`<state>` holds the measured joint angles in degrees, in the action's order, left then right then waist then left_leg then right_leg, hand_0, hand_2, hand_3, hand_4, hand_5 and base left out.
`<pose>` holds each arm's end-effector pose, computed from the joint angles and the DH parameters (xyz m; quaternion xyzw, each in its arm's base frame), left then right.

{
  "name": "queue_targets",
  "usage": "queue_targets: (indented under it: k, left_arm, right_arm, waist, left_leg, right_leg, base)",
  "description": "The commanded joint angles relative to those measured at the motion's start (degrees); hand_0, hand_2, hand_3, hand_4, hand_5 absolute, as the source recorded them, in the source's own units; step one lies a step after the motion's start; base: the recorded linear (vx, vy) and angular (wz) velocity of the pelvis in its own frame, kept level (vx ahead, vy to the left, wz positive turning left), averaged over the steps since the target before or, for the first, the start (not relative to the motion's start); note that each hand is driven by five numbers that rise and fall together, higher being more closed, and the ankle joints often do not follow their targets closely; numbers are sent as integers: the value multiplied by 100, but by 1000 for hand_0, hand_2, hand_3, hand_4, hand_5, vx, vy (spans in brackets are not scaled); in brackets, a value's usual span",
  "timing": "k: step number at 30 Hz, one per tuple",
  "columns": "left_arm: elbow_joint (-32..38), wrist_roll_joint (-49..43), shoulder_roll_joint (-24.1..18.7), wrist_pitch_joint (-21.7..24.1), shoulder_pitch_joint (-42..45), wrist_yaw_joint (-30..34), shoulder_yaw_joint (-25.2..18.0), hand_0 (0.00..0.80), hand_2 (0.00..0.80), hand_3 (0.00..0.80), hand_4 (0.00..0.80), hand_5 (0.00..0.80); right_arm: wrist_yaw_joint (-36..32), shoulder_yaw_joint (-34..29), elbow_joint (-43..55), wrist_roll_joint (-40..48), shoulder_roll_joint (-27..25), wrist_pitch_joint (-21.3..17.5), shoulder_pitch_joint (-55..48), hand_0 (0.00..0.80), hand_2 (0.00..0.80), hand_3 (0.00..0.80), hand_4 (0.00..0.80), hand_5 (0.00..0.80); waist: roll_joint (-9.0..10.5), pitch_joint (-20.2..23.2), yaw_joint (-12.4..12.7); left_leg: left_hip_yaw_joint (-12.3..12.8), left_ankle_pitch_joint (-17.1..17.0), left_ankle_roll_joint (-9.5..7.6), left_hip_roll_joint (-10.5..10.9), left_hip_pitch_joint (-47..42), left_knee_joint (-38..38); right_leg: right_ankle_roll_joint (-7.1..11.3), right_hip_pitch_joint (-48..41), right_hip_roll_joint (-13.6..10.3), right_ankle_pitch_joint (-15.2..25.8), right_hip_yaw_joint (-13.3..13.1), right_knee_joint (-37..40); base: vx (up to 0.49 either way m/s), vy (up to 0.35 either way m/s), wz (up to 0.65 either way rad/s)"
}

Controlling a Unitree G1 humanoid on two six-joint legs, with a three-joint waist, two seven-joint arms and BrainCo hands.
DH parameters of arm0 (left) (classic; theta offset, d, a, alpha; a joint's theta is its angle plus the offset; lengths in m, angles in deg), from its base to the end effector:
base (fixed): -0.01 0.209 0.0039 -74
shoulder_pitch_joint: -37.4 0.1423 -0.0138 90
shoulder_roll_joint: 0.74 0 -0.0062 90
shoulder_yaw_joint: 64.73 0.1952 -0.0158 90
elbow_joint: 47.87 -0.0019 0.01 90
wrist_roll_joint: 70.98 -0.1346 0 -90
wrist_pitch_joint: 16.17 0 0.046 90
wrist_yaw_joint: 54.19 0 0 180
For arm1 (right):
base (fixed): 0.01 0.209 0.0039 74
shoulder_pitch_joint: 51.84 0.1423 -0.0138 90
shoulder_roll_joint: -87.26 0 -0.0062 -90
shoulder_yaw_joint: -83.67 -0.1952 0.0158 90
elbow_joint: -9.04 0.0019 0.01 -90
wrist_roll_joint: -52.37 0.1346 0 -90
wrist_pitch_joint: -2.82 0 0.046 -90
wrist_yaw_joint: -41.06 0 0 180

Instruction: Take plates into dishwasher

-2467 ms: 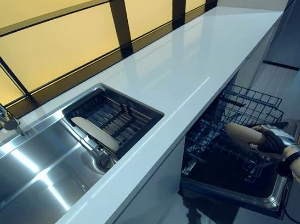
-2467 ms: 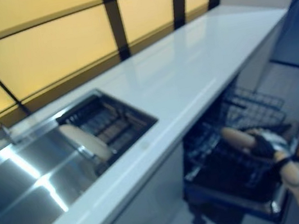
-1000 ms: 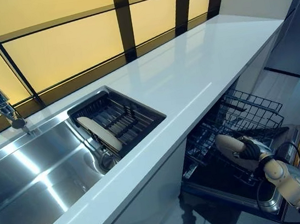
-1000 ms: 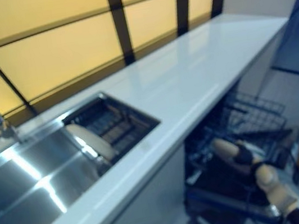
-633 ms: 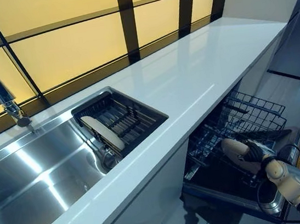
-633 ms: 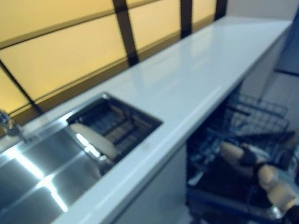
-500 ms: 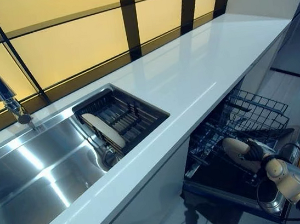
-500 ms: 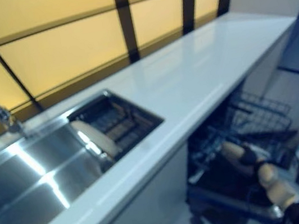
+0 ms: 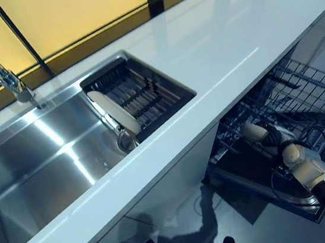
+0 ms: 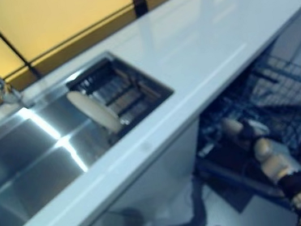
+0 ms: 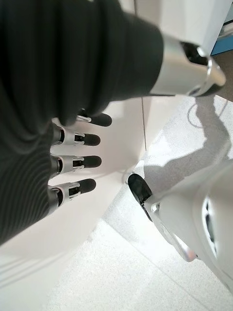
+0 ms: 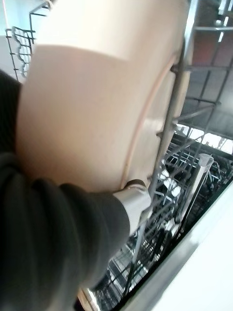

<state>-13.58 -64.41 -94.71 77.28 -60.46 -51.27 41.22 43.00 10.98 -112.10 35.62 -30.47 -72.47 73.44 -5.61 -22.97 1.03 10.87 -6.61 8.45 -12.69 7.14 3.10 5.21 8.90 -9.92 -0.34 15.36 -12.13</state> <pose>0.1604 0.2336 -0.0827 0.1654 0.3948 -0.0468 0.9025 0.3025 -0.2866 0.1270 -0.5341 0.1003 -0.0904 0.8346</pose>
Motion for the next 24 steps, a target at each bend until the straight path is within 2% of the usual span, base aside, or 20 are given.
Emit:
queue_targets:
  k: [1, 9, 24]
  left_arm:
    - [331, 367, -263, 282, -436, -34, 299, 0, 0, 0, 0, 0]
    - [628, 574, -179, 328, -595, -109, 522, 0, 0, 0, 0, 0]
    - [672, 685, -190, 274, -568, -120, 501, 0, 0, 0, 0, 0]
  right_arm:
    - [212, 450, 50, 150, -200, -27, 677, 800, 800, 800, 800, 800]
    - [232, 670, -158, 129, -259, 51, 1173, 800, 800, 800, 800, 800]
    - [176, 642, -289, 20, -343, 148, 1200, 800, 800, 800, 800, 800]
  waist:
    - [6, 124, 216]
    - [-181, -97, 202]
    - [-286, -160, 176]
  left_leg:
    - [-206, -257, 14, -57, 459, 170]
    - [-164, -327, 13, -38, 656, 165]
    - [-64, -379, 12, 3, 598, 76]
  right_leg:
    - [-74, 375, -179, -636, 100, -1127]
    - [-96, 687, -231, -708, 46, -1357]
    - [-47, 715, -364, -691, 49, -1393]
  base:
    - [-94, -6, 1]
    - [-70, 26, -2]
    - [-3, 6, 0]
